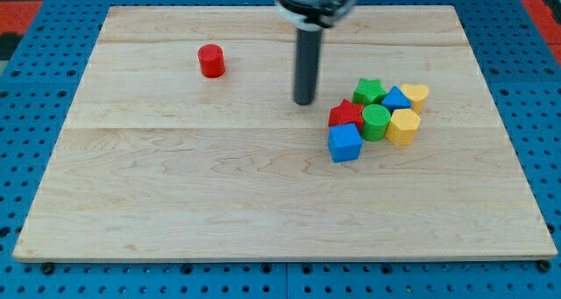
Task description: Move the red circle to the left of the green star
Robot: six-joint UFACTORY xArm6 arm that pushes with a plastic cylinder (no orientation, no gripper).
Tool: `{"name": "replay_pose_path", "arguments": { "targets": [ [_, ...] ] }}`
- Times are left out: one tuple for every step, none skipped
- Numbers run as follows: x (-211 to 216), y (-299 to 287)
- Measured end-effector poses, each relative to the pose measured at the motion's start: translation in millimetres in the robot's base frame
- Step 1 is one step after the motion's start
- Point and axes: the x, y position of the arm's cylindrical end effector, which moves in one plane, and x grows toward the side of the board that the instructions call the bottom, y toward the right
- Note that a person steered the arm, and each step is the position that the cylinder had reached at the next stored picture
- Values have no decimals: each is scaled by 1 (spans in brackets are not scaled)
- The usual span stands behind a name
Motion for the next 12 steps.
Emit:
{"name": "replay_pose_path", "arguments": {
  "targets": [
    [-28,-22],
    [-78,-36],
    [-110,-70],
    [-94,-135],
    [-62,-136],
    [-58,-125],
    [-42,-122],
    [-25,-90],
    [0,-89],
    [14,-64],
    [22,0],
    [31,38]
  ]
}}
